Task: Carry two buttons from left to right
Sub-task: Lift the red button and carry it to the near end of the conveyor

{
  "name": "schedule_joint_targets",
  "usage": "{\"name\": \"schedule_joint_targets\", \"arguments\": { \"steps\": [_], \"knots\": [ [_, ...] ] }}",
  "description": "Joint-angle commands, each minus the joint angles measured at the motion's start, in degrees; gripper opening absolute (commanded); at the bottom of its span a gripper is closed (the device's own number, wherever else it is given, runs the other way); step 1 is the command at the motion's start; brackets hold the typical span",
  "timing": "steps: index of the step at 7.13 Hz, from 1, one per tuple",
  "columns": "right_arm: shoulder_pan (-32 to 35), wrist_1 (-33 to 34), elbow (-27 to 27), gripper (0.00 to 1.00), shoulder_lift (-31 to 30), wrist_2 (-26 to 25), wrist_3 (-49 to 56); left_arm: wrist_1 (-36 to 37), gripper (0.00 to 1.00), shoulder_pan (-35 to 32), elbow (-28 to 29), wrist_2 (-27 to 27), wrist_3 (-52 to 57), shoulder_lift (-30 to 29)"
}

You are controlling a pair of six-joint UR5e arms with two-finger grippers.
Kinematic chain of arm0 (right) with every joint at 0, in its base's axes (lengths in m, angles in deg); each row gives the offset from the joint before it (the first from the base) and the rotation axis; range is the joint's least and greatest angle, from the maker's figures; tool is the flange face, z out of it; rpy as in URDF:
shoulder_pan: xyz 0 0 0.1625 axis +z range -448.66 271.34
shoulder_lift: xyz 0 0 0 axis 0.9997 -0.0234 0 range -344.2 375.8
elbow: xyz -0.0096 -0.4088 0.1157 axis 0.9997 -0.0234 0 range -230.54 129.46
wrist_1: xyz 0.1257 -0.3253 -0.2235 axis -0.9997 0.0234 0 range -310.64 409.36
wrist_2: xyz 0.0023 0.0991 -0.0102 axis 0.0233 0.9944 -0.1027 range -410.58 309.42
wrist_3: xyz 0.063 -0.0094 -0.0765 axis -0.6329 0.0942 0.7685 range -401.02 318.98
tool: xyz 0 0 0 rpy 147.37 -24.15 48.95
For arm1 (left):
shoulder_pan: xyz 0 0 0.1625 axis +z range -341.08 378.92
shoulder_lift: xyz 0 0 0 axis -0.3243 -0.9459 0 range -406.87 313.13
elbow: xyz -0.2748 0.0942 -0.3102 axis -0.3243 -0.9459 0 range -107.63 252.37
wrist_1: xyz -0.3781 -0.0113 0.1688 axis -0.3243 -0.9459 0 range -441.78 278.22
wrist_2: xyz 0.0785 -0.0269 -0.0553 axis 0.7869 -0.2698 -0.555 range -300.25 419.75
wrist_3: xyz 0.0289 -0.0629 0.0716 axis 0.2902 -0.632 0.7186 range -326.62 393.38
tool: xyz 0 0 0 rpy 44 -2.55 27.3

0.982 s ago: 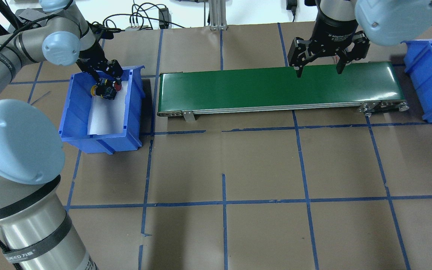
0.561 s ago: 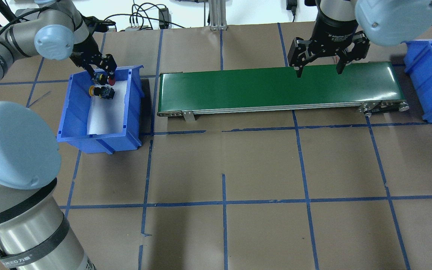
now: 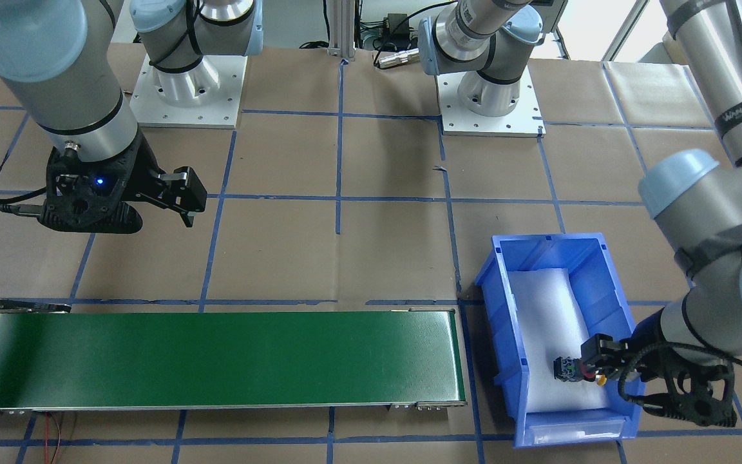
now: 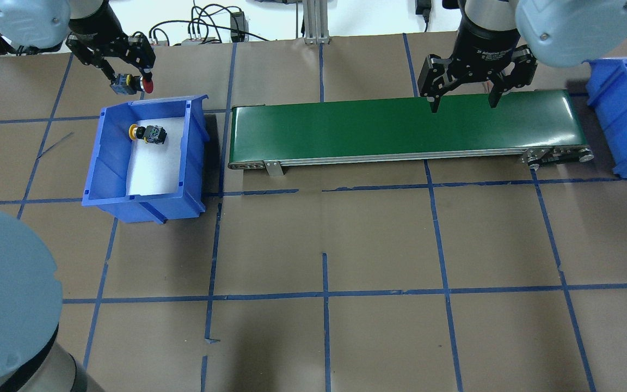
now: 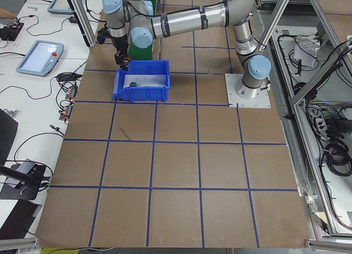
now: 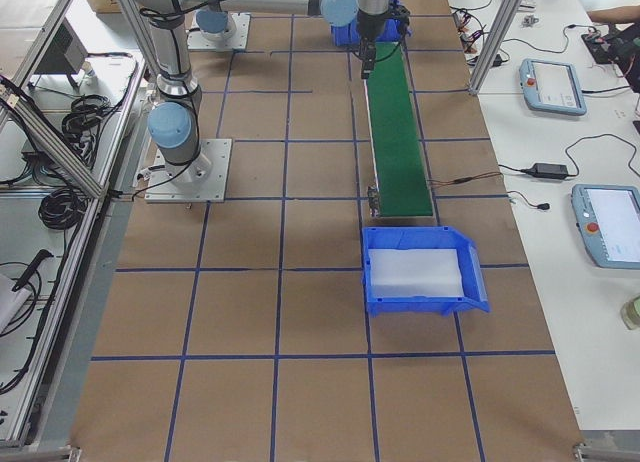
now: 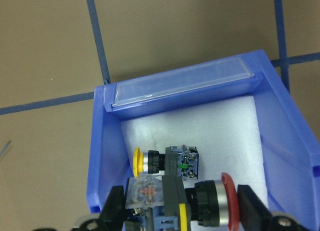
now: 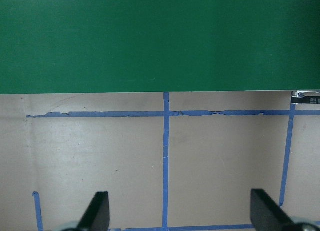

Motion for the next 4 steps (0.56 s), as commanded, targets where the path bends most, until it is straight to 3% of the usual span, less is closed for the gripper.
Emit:
{"name": "schedule_joint_targets", "arguments": {
  "steps": [1,4],
  "knots": [
    [0.0,0.0,0.0,1.00,0.0,0.0,0.1,-0.6,0.47,-6.7,-0.1,-0.4,-11.0,1.2],
    [0.0,0.0,0.0,1.00,0.0,0.0,0.1,0.8,0.47,-12.6,0.0,-0.9,-14.6,-4.3]
  ]
}}
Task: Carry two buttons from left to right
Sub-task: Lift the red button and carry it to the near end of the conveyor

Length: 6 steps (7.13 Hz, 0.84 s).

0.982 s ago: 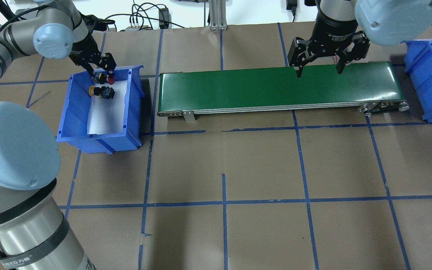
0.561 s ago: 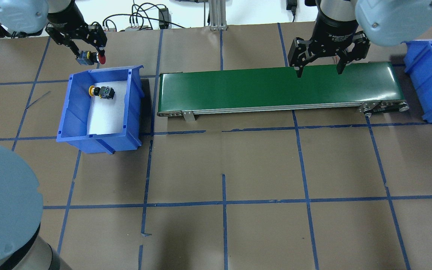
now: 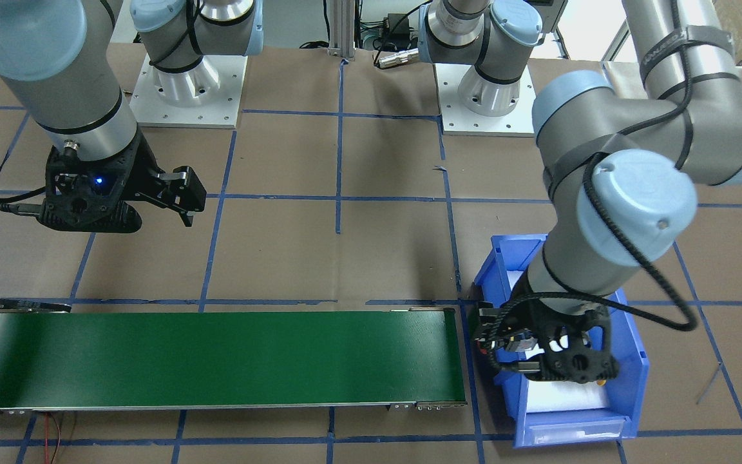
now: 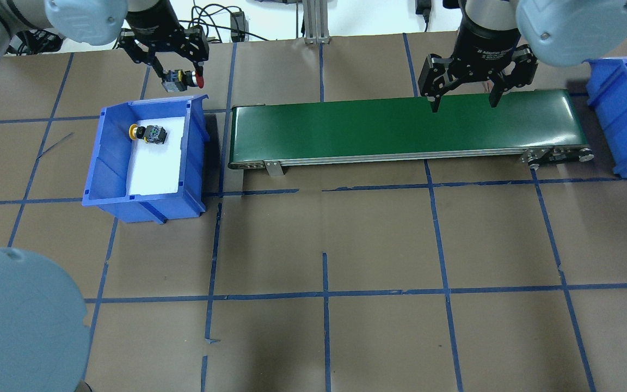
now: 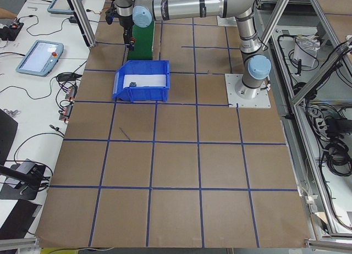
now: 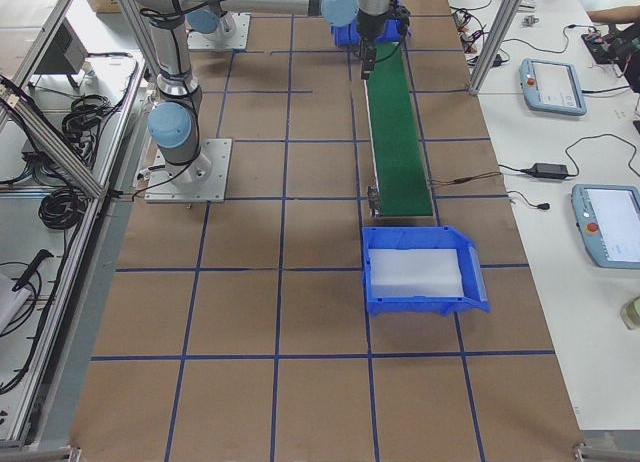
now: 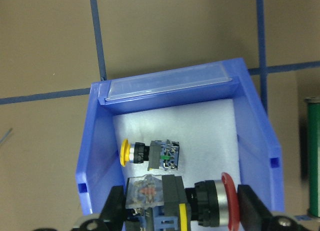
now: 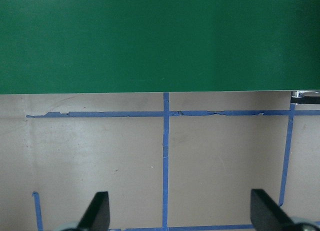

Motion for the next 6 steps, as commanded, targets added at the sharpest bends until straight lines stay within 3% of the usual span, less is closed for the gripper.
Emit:
{"name": "schedule_joint_targets", "arguments": {
  "steps": [1,3,4,5,6],
  "knots": [
    [0.0,0.0,0.0,1.00,0.0,0.0,0.0,1.8,0.47,-3.9,-0.1,-0.2,-1.0,-4.2],
    [0.0,0.0,0.0,1.00,0.0,0.0,0.0,3.2,0.47,-6.0,-0.1,-2.2,-4.2,-6.2],
    [0.0,-0.1,0.0,1.00,0.0,0.0,0.0,3.7,0.56,-6.8,-0.1,-2.0,-4.9,-6.3],
    [0.0,-0.1,0.0,1.00,0.0,0.0,0.0,3.8,0.85,-6.9,-0.6,-1.6,-5.0,-6.4],
    [0.0,-0.1,0.0,1.00,0.0,-0.1,0.0,3.8,1.00,-6.9,-0.5,-1.4,-4.9,-6.1]
  ]
}}
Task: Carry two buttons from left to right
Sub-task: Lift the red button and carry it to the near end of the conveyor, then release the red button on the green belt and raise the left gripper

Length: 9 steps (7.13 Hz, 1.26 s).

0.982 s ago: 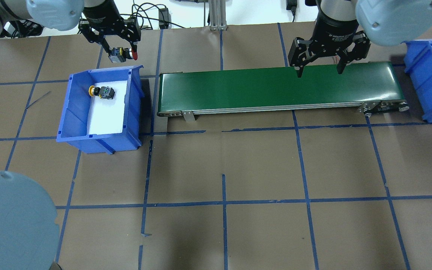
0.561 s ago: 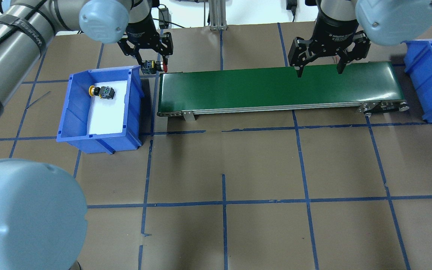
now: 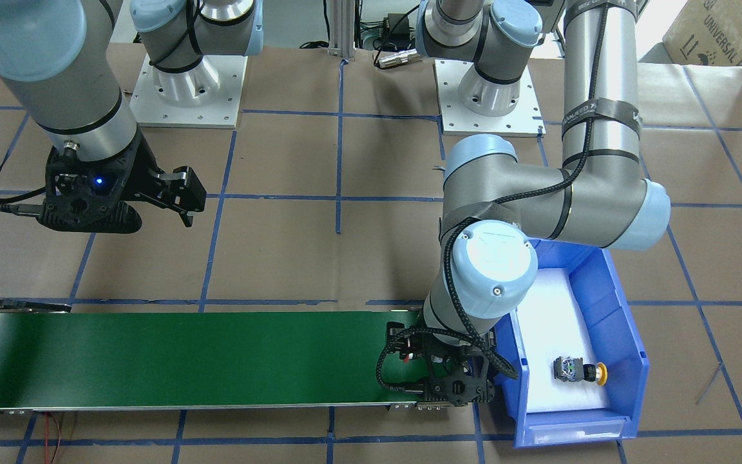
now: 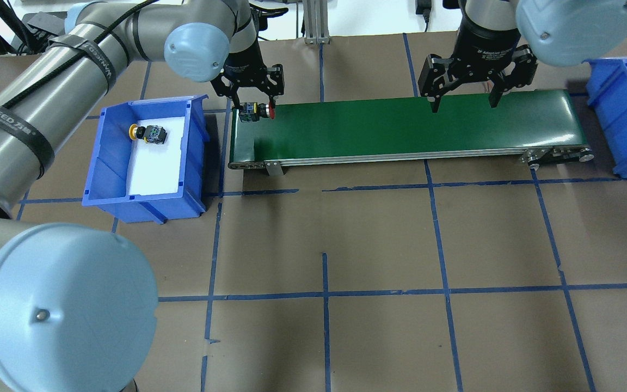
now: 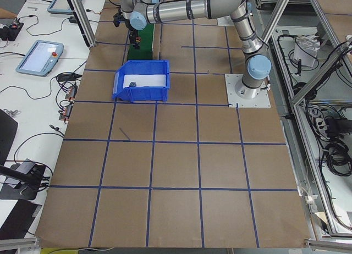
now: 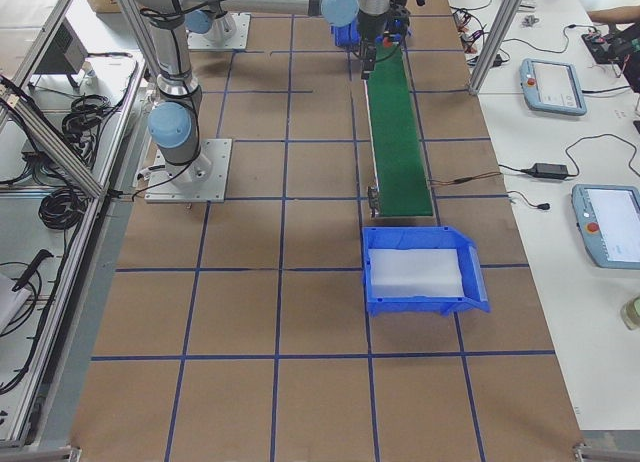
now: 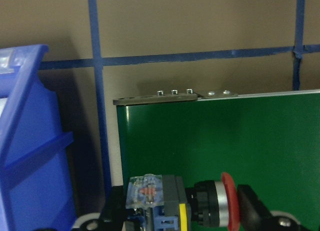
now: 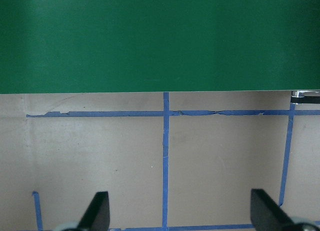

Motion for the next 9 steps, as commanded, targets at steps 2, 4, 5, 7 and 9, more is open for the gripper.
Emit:
{"name": "schedule_joint_targets", "arguments": {
  "steps": [2,4,5,7,9],
  "knots": [
    [0.0,0.0,0.0,1.00,0.0,-0.9,0.0,0.0,1.00,2.2,0.5,0.0,0.8,1.6],
    [0.0,0.0,0.0,1.00,0.0,-0.9,0.0,0.0,1.00,6.5,0.8,0.3,4.5,2.4],
    [0.0,0.0,0.0,1.00,0.0,-0.9,0.0,-0.3,1.00,11.3,1.2,0.3,14.2,3.6],
    [0.0,0.0,0.0,1.00,0.0,-0.9,0.0,-2.9,1.00,19.0,-0.2,0.8,26.2,6.7],
    [0.0,0.0,0.0,1.00,0.0,-0.9,0.0,-2.6,1.00,20.7,-1.3,4.9,35.4,6.4]
  ]
}}
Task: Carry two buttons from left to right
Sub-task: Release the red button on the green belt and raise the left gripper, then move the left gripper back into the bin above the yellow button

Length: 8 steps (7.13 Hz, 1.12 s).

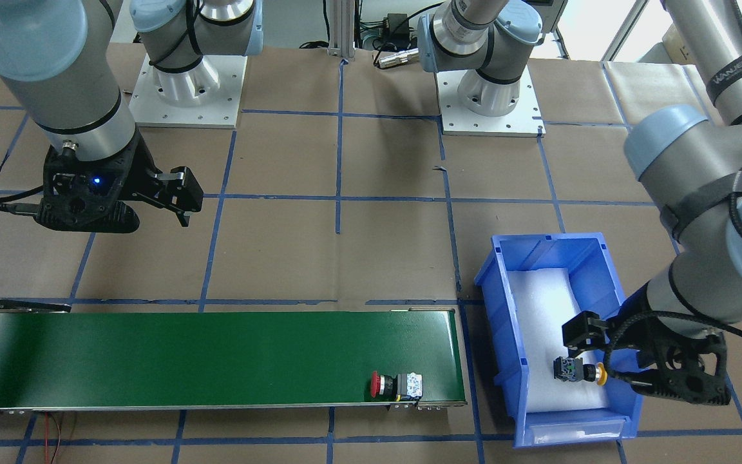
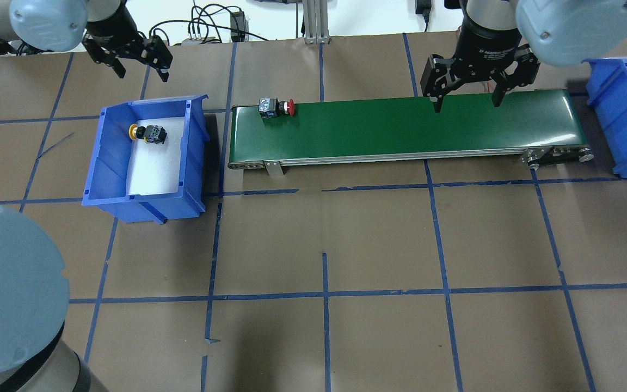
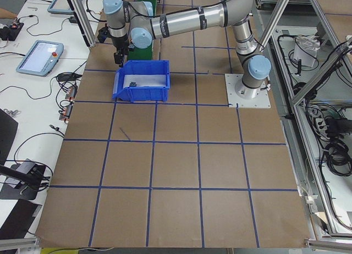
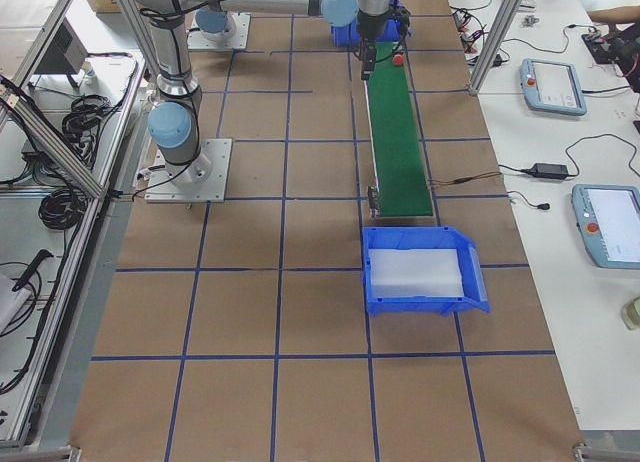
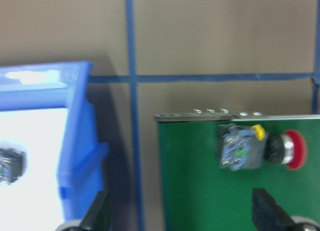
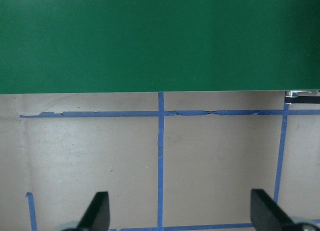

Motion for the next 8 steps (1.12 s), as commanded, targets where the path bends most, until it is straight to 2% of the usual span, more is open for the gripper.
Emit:
{"name": "schedule_joint_targets", "arguments": {
  "steps": [1,2,4,8],
  "knots": [
    [0.0,0.0,0.0,1.00,0.0,0.0,0.0,-0.2,1.00,1.4,-1.6,3.0,9.8,0.0],
    [0.0,0.0,0.0,1.00,0.0,0.0,0.0,0.8,1.00,1.3,-3.0,5.8,15.4,-0.3],
    [0.0,0.0,0.0,1.00,0.0,0.0,0.0,1.9,1.00,1.2,-5.2,6.3,17.8,-0.2],
    [-0.5,0.7,0.0,1.00,0.1,0.2,-0.8,1.9,1.00,0.9,-4.8,5.8,24.1,1.0]
  ]
}}
